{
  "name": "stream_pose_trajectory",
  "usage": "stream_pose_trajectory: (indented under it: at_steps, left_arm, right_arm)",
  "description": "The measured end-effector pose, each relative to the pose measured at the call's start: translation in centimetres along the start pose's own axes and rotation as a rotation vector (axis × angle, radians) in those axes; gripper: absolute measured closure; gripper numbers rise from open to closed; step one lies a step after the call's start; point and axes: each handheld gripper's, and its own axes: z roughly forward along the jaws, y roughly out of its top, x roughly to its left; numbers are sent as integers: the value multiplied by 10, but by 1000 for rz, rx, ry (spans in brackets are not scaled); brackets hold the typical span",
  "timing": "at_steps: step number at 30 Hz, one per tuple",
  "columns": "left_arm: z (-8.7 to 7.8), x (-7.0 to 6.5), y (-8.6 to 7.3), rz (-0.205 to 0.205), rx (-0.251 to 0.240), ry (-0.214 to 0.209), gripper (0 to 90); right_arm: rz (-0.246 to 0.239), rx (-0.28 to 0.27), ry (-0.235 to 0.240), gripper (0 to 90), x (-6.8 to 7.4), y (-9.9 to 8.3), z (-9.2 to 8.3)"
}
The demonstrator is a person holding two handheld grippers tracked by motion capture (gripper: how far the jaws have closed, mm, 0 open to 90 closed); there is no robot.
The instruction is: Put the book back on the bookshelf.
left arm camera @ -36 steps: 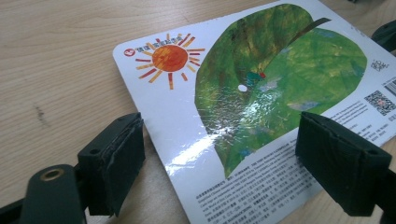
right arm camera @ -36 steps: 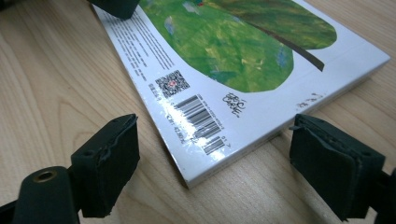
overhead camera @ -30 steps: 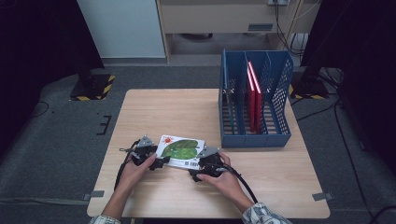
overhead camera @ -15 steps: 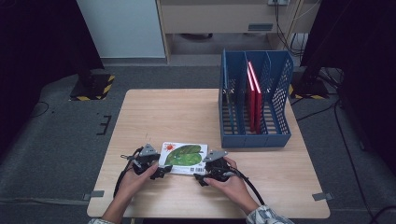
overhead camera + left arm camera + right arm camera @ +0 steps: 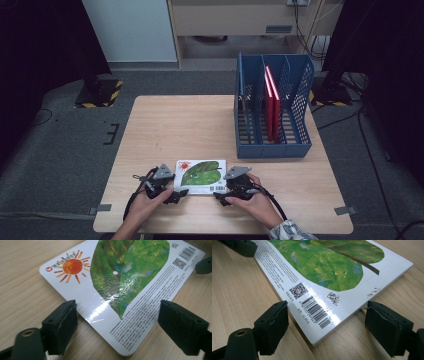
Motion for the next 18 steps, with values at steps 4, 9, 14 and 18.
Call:
stream_pose_trajectory:
  at_steps: [4, 9, 14, 18]
  left_arm:
    - [1, 6, 1, -14, -3, -5, 104]
    - [2, 10, 5, 10, -11, 5, 87]
    - [3, 15, 10, 23, -17, 16, 56]
    - [2, 27, 17, -42, -29, 37, 38]
  right_arm:
    - [-34, 7, -22, 153, 4, -1, 2]
    - [-57, 7, -28, 113, 6, -2, 4]
    - [-68, 0, -32, 80, 8, -3, 6]
    - [-64, -2, -32, 38, 11, -3, 8]
